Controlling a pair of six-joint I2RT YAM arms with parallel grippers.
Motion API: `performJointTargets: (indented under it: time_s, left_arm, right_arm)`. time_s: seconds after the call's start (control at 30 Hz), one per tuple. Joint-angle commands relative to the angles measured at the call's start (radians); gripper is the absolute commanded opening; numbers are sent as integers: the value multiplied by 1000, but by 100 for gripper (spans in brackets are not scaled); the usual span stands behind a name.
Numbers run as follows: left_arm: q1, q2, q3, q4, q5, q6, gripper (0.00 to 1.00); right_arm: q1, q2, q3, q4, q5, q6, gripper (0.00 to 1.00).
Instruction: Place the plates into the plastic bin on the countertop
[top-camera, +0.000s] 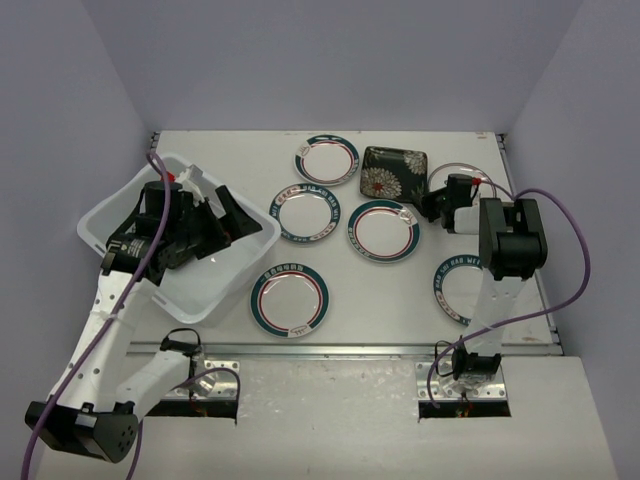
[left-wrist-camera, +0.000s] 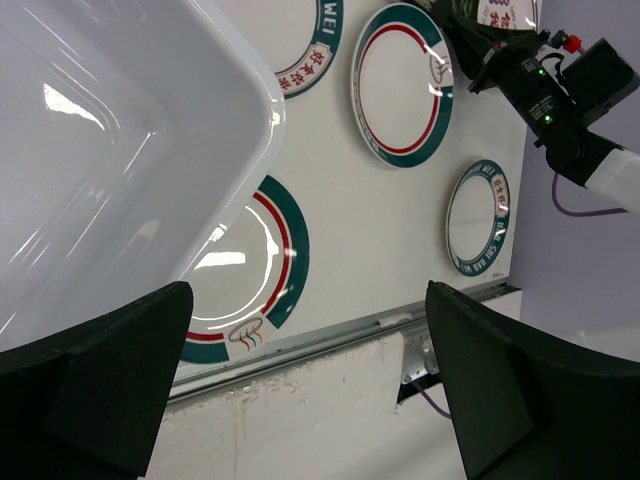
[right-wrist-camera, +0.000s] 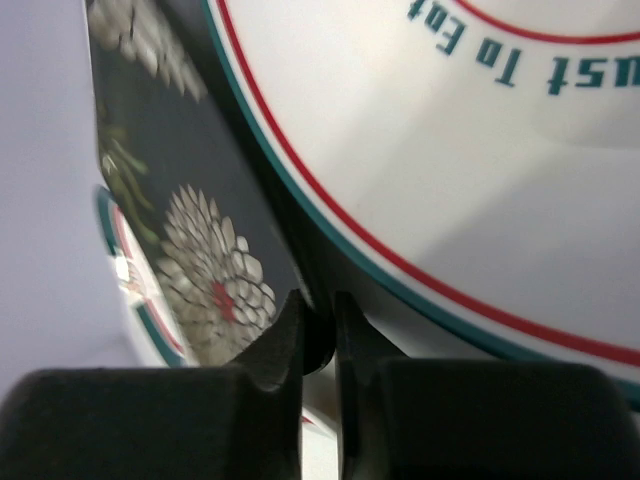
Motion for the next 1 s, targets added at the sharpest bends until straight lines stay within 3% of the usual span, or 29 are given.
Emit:
performJointTargets:
  time_s: [0.0, 0.27, 0.53, 0.8, 0.97]
  left_arm:
    - [-7, 1, 33, 35, 38, 8, 100]
    - [-5, 34, 70, 42, 48, 21, 100]
    - [-7, 51, 57, 88, 79, 31, 100]
    - [-7, 74, 43, 150, 93, 34, 100]
    - [-7, 137, 63, 247, 121, 2, 100]
  right_arm:
    - [15, 41, 5, 33, -4, 20, 0]
    - [21, -30, 57, 107, -44, 84, 0]
    - [18, -59, 225, 79, -96, 132, 0]
    - [6, -142, 263, 44, -125, 122, 0]
    - [5, -206, 290, -3, -249, 70, 0]
